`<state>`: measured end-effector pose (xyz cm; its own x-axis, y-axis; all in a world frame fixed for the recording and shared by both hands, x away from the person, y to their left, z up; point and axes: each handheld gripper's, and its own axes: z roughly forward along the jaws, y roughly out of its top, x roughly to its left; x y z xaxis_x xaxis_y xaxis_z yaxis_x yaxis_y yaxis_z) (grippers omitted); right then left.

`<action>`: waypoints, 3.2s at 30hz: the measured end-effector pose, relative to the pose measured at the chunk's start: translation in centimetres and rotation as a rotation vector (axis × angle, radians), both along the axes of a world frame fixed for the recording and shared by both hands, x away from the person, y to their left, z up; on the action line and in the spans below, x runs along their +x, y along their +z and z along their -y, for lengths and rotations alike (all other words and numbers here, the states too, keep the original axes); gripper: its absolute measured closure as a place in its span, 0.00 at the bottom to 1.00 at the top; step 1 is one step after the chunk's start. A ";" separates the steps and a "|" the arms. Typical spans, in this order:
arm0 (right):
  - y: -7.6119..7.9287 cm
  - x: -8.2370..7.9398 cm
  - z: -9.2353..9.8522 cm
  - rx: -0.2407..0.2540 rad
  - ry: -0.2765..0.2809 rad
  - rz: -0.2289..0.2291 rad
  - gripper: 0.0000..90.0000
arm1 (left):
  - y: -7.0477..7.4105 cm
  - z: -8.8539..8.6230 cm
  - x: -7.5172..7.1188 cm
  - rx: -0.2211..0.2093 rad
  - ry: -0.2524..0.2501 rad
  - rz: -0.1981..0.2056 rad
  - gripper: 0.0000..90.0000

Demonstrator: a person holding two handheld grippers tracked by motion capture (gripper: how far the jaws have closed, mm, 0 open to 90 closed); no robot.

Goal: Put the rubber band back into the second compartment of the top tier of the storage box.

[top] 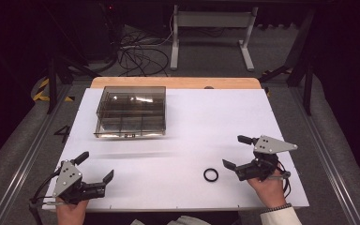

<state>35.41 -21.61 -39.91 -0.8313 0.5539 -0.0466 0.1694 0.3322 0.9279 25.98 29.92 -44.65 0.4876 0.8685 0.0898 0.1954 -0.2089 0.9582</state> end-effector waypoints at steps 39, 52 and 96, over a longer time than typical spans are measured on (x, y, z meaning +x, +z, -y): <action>0.3 0.8 -3.2 -0.287 0.116 -0.110 0.36 | -0.1 0.1 0.0 0.013 -0.012 -0.004 0.00; -0.5 1.3 -4.5 -0.385 0.133 -0.195 0.44 | 0.0 0.2 0.0 0.014 -0.012 -0.006 0.00; -4.4 2.9 -7.5 -0.659 0.083 -0.355 0.97 | -0.2 0.2 0.1 0.011 -0.019 -0.017 0.00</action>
<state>38.29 -14.11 -44.27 -0.8960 0.4388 -0.0685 0.3712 0.8246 0.4269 26.13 29.69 -44.86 0.5056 0.8579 0.0910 0.2075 -0.2232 0.9524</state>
